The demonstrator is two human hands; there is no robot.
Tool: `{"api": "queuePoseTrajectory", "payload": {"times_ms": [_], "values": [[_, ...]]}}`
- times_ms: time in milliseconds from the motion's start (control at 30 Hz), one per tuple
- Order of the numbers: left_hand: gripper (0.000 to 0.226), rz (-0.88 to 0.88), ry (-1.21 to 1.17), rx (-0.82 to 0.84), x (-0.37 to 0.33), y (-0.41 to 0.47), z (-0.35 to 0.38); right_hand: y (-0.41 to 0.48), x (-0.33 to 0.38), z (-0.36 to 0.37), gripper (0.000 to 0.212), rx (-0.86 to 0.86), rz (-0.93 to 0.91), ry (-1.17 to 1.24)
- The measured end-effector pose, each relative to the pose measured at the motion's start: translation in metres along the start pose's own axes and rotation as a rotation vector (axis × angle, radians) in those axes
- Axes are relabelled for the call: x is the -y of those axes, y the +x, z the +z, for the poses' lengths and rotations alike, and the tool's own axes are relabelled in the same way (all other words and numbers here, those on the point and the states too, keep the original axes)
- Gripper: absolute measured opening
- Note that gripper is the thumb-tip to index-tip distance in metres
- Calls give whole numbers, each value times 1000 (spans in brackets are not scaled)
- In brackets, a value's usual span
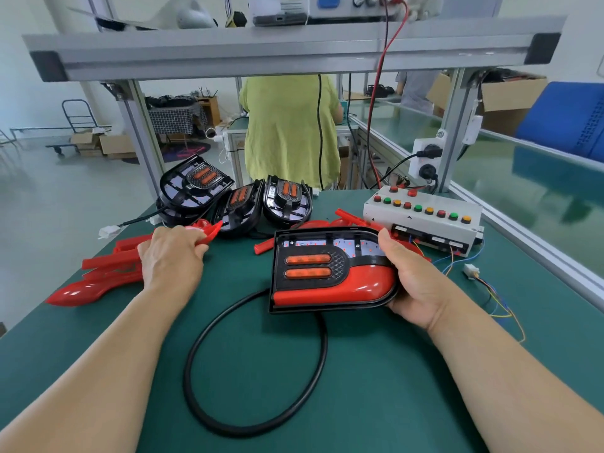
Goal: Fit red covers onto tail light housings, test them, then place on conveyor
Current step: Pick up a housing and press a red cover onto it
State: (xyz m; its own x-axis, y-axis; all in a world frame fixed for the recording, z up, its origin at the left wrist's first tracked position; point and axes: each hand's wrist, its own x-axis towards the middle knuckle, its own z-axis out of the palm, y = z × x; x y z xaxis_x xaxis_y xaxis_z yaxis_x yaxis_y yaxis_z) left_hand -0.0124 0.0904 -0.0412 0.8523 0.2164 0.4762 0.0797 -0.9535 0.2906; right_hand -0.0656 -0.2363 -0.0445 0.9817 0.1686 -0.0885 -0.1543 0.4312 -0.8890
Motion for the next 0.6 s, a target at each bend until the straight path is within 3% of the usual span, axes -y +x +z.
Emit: {"api": "queuePoseTrajectory", "payload": {"times_ms": [200,467,600], "values": [[10,360,-288,-110,-48,-20,-16,-2,2,4,42,-14,16,-2],[33,601,-619,27,-93,-34,-40,-4,3,6,44,-36,33,-9],[33,657,-711,246,-119,-39,-42,-2,2,7,51,-18,32,-59]]}}
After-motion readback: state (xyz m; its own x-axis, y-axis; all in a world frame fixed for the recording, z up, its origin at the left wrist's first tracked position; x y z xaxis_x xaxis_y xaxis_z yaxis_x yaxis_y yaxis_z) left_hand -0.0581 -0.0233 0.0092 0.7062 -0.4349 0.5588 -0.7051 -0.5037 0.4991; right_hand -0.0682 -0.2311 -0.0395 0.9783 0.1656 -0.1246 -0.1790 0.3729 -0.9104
